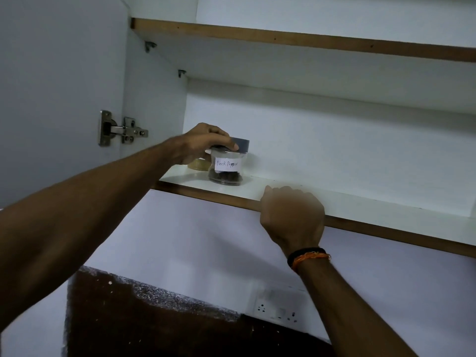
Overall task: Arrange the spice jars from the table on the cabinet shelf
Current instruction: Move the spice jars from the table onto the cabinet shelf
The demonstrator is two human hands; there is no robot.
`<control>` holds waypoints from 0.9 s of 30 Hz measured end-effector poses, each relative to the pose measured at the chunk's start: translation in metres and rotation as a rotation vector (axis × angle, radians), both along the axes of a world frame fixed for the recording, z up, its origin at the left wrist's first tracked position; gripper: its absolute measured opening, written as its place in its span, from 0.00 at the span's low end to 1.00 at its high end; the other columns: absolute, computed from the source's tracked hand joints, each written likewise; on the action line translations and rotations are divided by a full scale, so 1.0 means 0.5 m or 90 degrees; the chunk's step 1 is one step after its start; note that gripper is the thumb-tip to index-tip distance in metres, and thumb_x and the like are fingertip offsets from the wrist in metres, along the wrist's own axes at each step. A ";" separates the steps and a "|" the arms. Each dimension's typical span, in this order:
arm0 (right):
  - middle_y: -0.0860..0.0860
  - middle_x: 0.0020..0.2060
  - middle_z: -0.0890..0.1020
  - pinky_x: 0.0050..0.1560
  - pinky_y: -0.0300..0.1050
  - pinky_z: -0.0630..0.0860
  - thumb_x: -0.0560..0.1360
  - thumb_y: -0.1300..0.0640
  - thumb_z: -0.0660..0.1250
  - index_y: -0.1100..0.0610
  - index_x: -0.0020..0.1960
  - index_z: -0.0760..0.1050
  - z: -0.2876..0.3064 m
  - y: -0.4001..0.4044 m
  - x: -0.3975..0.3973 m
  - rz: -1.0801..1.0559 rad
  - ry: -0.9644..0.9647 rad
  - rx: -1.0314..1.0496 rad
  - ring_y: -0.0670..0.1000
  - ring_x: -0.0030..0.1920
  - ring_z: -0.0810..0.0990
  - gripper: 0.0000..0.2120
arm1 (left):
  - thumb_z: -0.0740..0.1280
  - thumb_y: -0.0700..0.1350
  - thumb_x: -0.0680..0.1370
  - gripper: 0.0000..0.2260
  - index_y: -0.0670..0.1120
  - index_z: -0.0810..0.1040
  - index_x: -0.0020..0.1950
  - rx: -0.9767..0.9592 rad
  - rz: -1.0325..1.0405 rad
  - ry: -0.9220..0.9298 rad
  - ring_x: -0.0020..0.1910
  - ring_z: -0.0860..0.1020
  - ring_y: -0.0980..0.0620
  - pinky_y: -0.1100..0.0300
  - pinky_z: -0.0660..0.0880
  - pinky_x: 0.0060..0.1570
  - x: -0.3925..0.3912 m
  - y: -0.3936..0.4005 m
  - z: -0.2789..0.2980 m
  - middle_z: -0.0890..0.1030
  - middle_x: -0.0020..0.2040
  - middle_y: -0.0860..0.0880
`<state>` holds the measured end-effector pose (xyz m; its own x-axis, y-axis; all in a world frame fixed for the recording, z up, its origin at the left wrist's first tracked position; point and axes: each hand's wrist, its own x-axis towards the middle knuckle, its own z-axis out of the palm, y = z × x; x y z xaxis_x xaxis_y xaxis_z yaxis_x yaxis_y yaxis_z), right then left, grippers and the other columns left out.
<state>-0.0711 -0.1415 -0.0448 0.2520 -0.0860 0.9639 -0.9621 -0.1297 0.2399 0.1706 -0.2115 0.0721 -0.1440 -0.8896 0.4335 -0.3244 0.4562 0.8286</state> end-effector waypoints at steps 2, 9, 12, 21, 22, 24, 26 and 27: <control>0.52 0.22 0.71 0.28 0.43 0.62 0.80 0.55 0.58 0.56 0.28 0.68 -0.003 -0.003 0.000 -0.001 -0.002 -0.010 0.53 0.22 0.67 0.22 | 0.79 0.47 0.63 0.26 0.39 0.81 0.58 0.007 -0.004 0.008 0.56 0.82 0.44 0.46 0.79 0.55 -0.004 -0.021 0.001 0.85 0.54 0.42; 0.51 0.21 0.71 0.30 0.42 0.65 0.80 0.54 0.59 0.56 0.27 0.69 -0.007 -0.014 -0.001 0.020 -0.009 -0.023 0.52 0.23 0.66 0.22 | 0.73 0.41 0.75 0.14 0.41 0.82 0.59 -0.029 0.024 -0.186 0.55 0.81 0.47 0.58 0.80 0.48 0.003 -0.062 0.040 0.84 0.53 0.47; 0.51 0.22 0.71 0.30 0.43 0.66 0.80 0.54 0.58 0.56 0.28 0.69 -0.008 -0.015 -0.002 0.019 -0.008 -0.029 0.52 0.23 0.67 0.22 | 0.75 0.46 0.73 0.15 0.46 0.83 0.60 -0.089 0.060 -0.320 0.51 0.83 0.49 0.59 0.80 0.45 0.012 -0.072 0.062 0.84 0.54 0.50; 0.52 0.23 0.73 0.32 0.43 0.69 0.80 0.52 0.57 0.57 0.28 0.71 -0.011 -0.020 -0.001 0.024 -0.021 -0.033 0.53 0.24 0.70 0.22 | 0.73 0.47 0.76 0.11 0.48 0.85 0.57 -0.207 0.133 -0.544 0.41 0.79 0.61 0.66 0.70 0.37 0.000 -0.125 0.084 0.83 0.45 0.59; 0.52 0.23 0.73 0.32 0.43 0.69 0.80 0.52 0.57 0.57 0.28 0.71 -0.011 -0.020 -0.001 0.025 -0.023 -0.036 0.53 0.24 0.70 0.23 | 0.73 0.47 0.76 0.12 0.47 0.85 0.58 -0.216 0.136 -0.547 0.40 0.78 0.61 0.66 0.70 0.37 -0.004 -0.131 0.083 0.83 0.46 0.56; 0.52 0.22 0.73 0.32 0.43 0.68 0.80 0.53 0.58 0.57 0.28 0.71 -0.010 -0.020 -0.001 0.028 -0.027 -0.041 0.53 0.24 0.69 0.23 | 0.73 0.46 0.76 0.13 0.45 0.84 0.60 -0.230 0.143 -0.556 0.40 0.77 0.60 0.65 0.70 0.39 -0.009 -0.142 0.081 0.83 0.49 0.53; 0.52 0.22 0.73 0.32 0.43 0.68 0.80 0.53 0.58 0.57 0.28 0.71 -0.010 -0.020 -0.001 0.034 -0.029 -0.045 0.53 0.24 0.69 0.22 | 0.74 0.46 0.76 0.14 0.45 0.84 0.60 -0.232 0.151 -0.565 0.41 0.77 0.58 0.63 0.70 0.41 -0.013 -0.149 0.081 0.84 0.50 0.51; 0.52 0.22 0.73 0.32 0.44 0.68 0.80 0.53 0.58 0.57 0.28 0.70 -0.011 -0.021 -0.001 0.036 -0.031 -0.046 0.53 0.24 0.69 0.22 | 0.74 0.47 0.76 0.14 0.46 0.84 0.61 -0.231 0.157 -0.572 0.42 0.77 0.56 0.62 0.70 0.43 -0.013 -0.151 0.081 0.85 0.51 0.50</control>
<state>-0.0715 -0.1518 -0.0503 0.2069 -0.0036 0.9784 -0.9646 -0.1676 0.2034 0.1640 -0.2871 0.1127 -0.3813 -0.7737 0.5060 -0.8816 0.4690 0.0529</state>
